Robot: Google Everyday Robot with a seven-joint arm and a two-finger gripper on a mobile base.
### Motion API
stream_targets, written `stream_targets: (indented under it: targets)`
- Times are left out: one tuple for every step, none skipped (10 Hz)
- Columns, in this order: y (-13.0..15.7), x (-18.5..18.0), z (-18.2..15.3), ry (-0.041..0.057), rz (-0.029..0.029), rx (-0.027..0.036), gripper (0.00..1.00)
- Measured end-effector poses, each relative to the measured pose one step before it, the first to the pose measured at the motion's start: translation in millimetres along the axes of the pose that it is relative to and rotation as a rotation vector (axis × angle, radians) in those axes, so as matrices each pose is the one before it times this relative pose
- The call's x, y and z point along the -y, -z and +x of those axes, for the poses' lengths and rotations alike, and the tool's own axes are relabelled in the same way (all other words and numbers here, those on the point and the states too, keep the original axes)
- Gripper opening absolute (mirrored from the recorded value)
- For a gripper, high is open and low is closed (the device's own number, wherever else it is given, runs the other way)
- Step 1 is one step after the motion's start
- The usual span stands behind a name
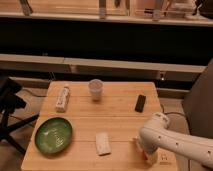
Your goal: Place the pepper in the ceramic cup
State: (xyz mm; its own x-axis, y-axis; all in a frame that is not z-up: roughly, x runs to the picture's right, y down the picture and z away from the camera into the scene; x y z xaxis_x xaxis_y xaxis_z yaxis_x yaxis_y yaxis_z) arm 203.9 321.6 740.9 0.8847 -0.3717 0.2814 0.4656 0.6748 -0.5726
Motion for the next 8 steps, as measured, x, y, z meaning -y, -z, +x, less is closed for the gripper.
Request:
stream_targets:
  targets:
    - [-0.04, 0.46, -0.33, 0.00191, -0.00121, 0.00068, 0.8]
    - [-0.56, 0.25, -0.84, 0.00192, -0.00189, 0.00157, 0.8]
    - [-0.06, 0.37, -0.51, 0.00144, -0.0011, 0.0004, 0.8]
    - [-0.68, -0.16, -0.96, 0.00226, -0.00225, 0.00142, 0.8]
    - [-0.5, -0.18, -0.73, 0.00243, -0.00165, 0.00103, 0.8]
    - [-0.49, -0.15, -0.42, 0.00112, -0.00136, 0.00092, 0.8]
    - [-0.55, 0.55, -0.98, 0.00247, -0.00067, 0.00182, 0.79]
    - [0.19, 0.53, 0.03, 0.00112, -0.00022, 0.00015, 0.74]
